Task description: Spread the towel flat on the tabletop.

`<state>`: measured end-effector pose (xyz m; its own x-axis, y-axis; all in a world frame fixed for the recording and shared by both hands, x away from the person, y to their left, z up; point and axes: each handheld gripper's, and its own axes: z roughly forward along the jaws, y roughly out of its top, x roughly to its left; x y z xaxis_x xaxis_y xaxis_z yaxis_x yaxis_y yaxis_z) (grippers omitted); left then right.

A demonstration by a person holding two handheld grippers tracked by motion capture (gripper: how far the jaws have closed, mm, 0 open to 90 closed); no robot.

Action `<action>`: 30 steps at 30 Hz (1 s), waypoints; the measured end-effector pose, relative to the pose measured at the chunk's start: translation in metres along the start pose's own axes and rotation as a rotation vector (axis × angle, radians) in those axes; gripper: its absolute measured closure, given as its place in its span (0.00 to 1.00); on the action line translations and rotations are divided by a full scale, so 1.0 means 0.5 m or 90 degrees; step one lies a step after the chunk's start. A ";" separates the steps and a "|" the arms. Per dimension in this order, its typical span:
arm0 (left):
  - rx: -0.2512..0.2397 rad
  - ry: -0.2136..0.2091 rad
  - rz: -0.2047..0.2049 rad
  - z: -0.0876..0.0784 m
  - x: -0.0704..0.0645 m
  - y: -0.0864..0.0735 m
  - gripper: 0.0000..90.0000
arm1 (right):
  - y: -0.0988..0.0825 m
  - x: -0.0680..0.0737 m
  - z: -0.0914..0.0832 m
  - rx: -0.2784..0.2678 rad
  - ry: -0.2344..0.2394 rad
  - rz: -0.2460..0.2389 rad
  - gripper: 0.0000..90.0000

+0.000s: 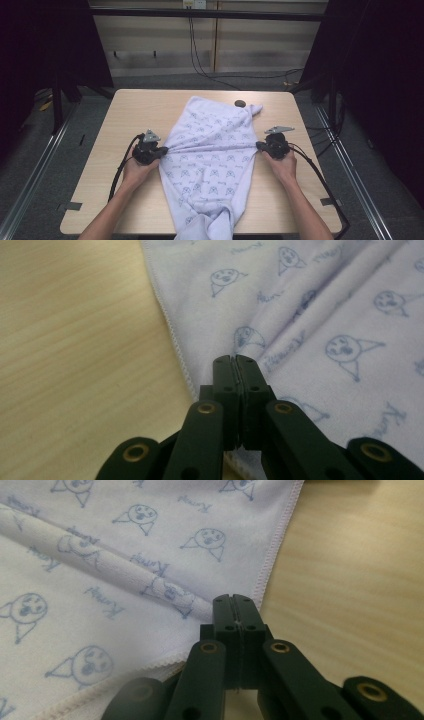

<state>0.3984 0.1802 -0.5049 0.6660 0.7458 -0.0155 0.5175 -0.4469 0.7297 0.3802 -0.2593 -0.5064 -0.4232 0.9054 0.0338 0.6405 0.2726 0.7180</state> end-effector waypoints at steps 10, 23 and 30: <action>-0.057 -0.177 -0.004 -0.122 -0.056 -0.031 0.83 | -0.008 0.033 -0.097 -0.089 0.074 0.007 0.68; 0.045 -0.294 0.093 -0.146 -0.195 -0.122 0.71 | -0.134 0.218 -0.196 -0.017 0.259 -0.090 0.62; 0.035 -0.221 0.156 -0.141 -0.207 -0.114 0.97 | -0.135 0.252 -0.154 0.031 0.227 -0.172 0.86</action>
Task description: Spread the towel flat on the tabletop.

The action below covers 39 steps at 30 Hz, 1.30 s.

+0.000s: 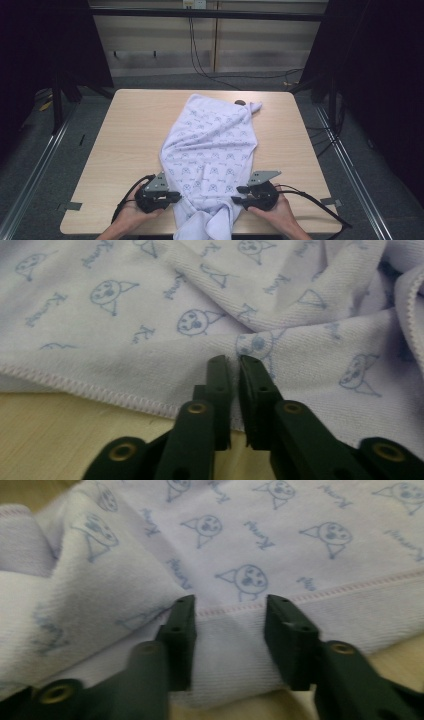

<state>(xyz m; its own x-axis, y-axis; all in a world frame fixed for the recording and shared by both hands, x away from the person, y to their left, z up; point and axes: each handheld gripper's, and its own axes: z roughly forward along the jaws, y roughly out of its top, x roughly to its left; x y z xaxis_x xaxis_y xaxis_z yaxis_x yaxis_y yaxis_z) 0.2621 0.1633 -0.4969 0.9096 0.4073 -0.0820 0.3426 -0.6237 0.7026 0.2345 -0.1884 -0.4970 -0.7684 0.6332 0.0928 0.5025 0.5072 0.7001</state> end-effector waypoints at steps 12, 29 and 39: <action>0.005 0.098 -0.074 -0.042 0.071 -0.030 0.99 | -0.036 -0.124 -0.102 -0.099 -0.117 0.130 1.00; -0.098 -0.090 -0.067 -0.070 0.006 -0.010 0.78 | -0.013 -0.056 -0.061 -0.095 0.017 0.081 0.69; -0.147 -0.190 -0.081 -0.077 -0.030 0.002 0.55 | -0.012 -0.056 -0.010 -0.022 -0.005 0.052 0.70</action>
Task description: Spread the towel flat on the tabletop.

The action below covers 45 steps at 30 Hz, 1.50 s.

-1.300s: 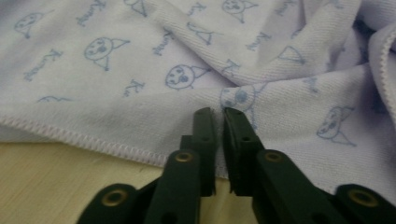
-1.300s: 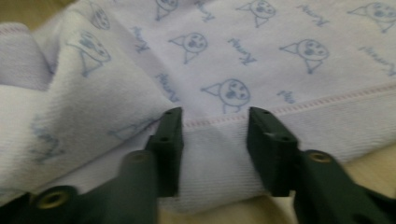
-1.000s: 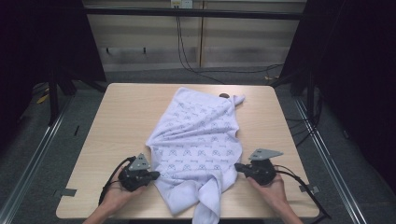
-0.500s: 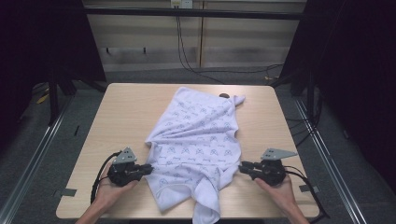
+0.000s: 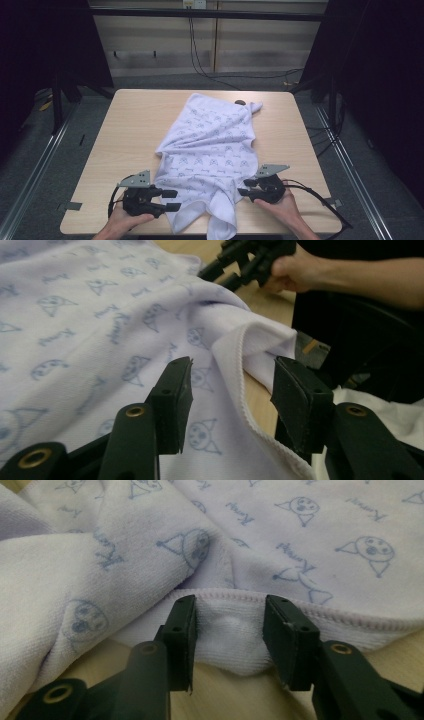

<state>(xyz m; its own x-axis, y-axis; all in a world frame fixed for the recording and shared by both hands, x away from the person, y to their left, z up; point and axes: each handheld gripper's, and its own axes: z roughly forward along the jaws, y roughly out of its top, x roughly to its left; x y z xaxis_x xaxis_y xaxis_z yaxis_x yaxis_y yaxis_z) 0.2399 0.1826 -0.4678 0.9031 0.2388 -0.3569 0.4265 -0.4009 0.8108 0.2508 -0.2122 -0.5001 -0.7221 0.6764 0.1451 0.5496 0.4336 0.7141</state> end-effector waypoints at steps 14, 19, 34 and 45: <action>0.122 0.014 0.047 0.060 -0.011 -0.004 1.00 | 0.019 -0.028 -0.040 -0.068 -0.020 0.041 0.92; 0.041 0.083 0.011 -0.001 0.026 0.007 1.00 | 0.012 -0.052 -0.069 -0.096 -0.023 0.074 0.91; -0.016 0.237 -0.127 -0.071 0.182 0.005 1.00 | 0.007 -0.174 -0.081 -0.098 -0.102 0.156 0.86; -0.028 0.194 -0.123 -0.100 0.150 -0.028 0.83 | -0.010 -0.012 -0.120 -0.115 -0.007 0.074 0.64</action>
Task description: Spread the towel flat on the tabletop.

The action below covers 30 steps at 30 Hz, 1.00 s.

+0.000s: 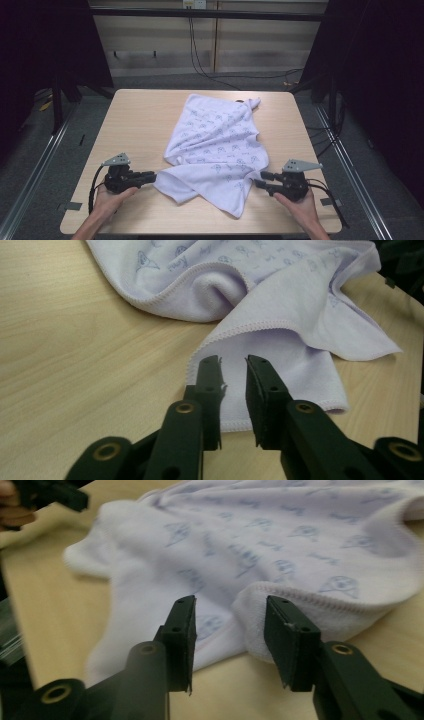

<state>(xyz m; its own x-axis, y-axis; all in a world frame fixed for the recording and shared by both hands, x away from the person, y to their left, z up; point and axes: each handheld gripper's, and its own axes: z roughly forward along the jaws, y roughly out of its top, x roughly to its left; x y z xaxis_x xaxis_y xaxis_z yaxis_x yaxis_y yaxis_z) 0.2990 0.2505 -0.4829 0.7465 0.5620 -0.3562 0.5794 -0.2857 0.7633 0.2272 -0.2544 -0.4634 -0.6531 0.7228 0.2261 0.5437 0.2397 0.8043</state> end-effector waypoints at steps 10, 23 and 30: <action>0.025 0.033 -0.016 0.015 0.019 -0.010 0.65 | -0.036 0.023 -0.067 -0.025 -0.023 0.004 0.63; 0.072 0.031 0.011 0.062 0.015 -0.006 0.71 | -0.038 0.117 0.097 0.106 0.124 -0.085 0.57; 0.090 0.007 0.041 0.073 -0.003 -0.004 0.96 | -0.050 0.129 0.114 0.137 0.128 -0.125 0.49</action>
<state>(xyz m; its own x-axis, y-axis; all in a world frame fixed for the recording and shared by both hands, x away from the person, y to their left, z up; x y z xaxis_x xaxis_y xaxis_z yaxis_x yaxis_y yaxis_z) 0.3085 0.2219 -0.5037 0.7799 0.5478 -0.3027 0.5718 -0.4272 0.7004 0.2014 -0.1769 -0.5005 -0.8357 0.5117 0.1993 0.4814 0.5080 0.7143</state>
